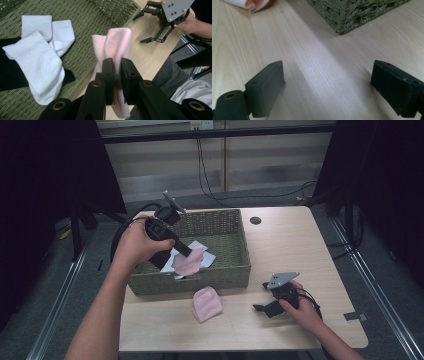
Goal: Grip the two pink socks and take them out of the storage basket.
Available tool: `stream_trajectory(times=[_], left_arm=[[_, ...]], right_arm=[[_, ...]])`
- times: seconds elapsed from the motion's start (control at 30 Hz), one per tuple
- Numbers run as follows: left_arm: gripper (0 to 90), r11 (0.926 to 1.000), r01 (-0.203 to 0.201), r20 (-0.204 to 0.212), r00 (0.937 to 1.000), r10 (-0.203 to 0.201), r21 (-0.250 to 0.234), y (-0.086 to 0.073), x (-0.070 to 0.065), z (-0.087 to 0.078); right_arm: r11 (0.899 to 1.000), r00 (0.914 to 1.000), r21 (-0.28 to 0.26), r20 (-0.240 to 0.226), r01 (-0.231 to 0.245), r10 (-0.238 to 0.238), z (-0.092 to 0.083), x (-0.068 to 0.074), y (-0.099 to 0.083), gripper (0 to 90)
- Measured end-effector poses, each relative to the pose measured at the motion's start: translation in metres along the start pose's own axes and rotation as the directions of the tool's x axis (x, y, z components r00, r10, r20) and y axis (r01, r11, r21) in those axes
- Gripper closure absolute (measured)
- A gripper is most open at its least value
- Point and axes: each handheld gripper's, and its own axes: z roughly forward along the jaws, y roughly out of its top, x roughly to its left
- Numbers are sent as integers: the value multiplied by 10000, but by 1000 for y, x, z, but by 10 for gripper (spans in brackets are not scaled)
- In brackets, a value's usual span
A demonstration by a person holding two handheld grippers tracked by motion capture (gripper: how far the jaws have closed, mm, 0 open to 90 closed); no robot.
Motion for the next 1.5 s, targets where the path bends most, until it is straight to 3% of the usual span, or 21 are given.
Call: stream_trajectory(times=[0.53, 0.6, 0.67, 0.73, 0.9, 1.23, 1.37, 1.5], left_arm=[[799, 9978, -641, 527, 9966, 631, 184, -12, -22, 40], [709, 9980, -636, 532, 9966, 632, 59, -13, -23, 44], [598, 9951, -980, 168, 9950, 982, -123, -16, -24, 49], [540, 9955, -915, 234, 9955, 921, -234, -19, -22, 52], [479, 9962, -762, -104, 9971, 758, -423, -32, -10, 58], [442, 9942, -722, -320, 9970, 699, -800, -69, 4, 76], [441, 9946, -801, -552, 9955, 766, -657, -84, 8, 86], [428, 9931, -842, -547, 9953, 799, -815, -97, 9, 94]], right_arm=[[10000, 10000, -16, -12, 76, -77, 0, -1, 0, 107], [10000, 10000, -13, -25, 63, -63, 0, 0, 0, 107], [10000, 10000, -7, -25, 51, -51, 0, 0, 0, 107], [10000, 10000, -9, -24, 55, -55, 0, 0, 0, 107], [10000, 10000, -10, -21, 70, -70, 0, 0, 0, 107], [10000, 10000, 37, -6, -23, 23, 0, 1, 0, 107], [10000, 10000, 38, -4, -22, 22, 0, 1, 0, 107], [10000, 10000, 35, -3, -19, 19, 0, 1, 0, 106]])
